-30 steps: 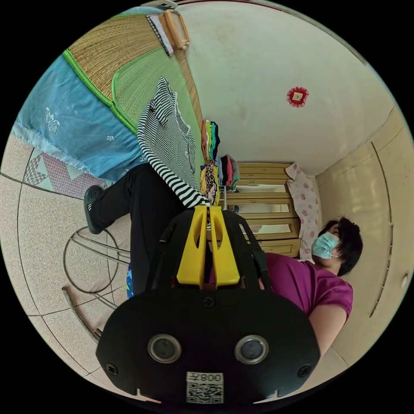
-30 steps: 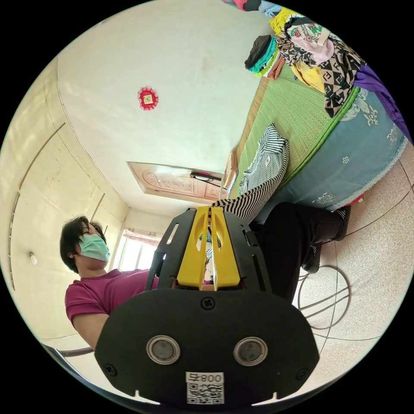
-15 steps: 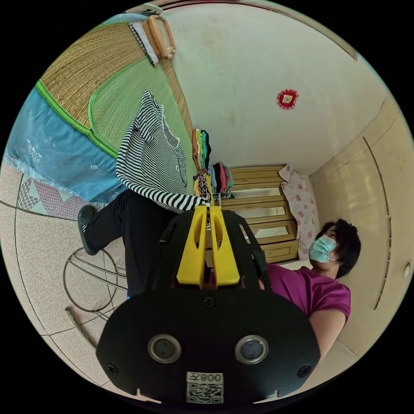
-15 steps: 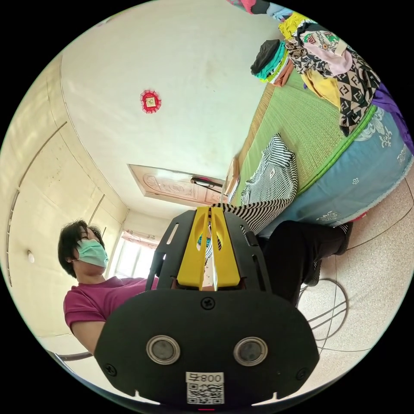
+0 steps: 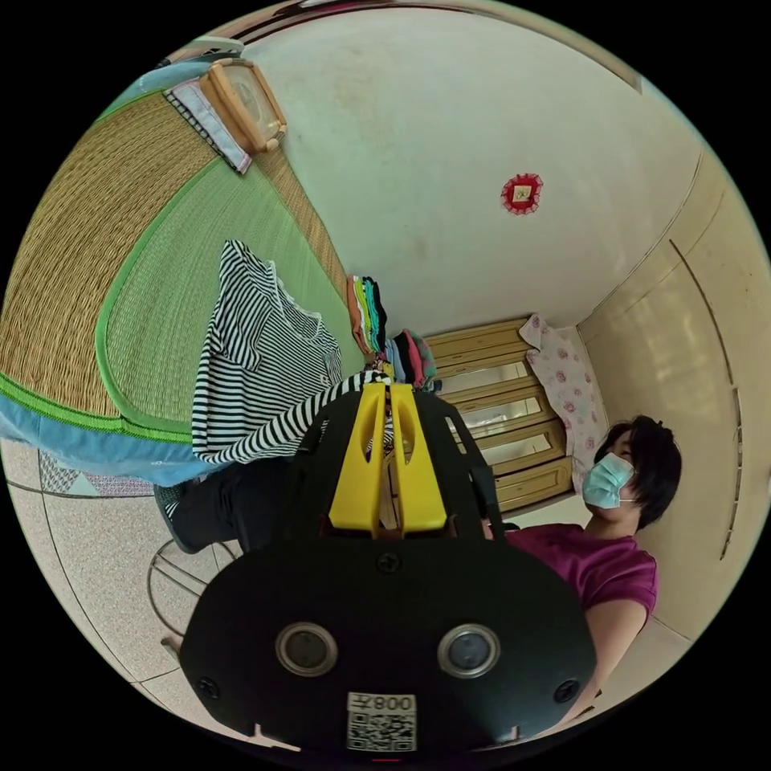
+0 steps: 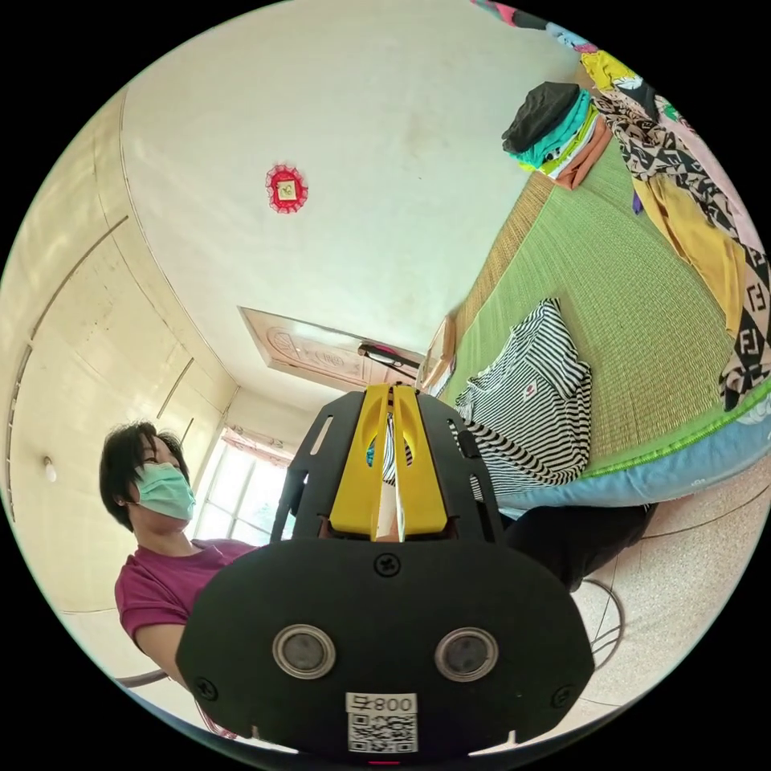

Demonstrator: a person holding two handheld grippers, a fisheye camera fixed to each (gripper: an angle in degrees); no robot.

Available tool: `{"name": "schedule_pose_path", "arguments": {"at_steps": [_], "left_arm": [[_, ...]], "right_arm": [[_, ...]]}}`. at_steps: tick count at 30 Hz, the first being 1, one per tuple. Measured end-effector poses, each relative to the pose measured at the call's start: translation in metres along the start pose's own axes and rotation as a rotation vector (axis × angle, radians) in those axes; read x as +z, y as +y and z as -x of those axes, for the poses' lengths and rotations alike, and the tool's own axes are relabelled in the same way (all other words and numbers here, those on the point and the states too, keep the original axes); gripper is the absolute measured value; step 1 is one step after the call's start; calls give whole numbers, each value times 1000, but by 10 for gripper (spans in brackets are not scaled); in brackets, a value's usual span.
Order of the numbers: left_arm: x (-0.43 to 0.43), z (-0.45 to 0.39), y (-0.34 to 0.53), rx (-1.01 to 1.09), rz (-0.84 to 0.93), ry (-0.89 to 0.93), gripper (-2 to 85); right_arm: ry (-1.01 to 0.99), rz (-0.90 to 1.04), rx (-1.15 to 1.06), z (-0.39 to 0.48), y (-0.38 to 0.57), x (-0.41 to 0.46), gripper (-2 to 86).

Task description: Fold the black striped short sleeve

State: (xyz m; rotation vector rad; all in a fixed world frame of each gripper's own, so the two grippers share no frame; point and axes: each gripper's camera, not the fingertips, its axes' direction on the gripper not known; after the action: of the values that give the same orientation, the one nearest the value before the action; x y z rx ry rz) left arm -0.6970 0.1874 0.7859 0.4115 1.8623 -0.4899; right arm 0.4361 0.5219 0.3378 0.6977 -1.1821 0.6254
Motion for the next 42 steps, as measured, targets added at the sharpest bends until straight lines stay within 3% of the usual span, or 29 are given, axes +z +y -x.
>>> {"name": "schedule_pose_path", "arguments": {"at_steps": [22,42], "left_arm": [[73,57,-193,-102,-55,-87,7],[116,113,-294,-236,-68,-173,12]], "right_arm": [[107,28,158,-90,-208,88,3],[201,143,281,-169,-344,170,4]]}}
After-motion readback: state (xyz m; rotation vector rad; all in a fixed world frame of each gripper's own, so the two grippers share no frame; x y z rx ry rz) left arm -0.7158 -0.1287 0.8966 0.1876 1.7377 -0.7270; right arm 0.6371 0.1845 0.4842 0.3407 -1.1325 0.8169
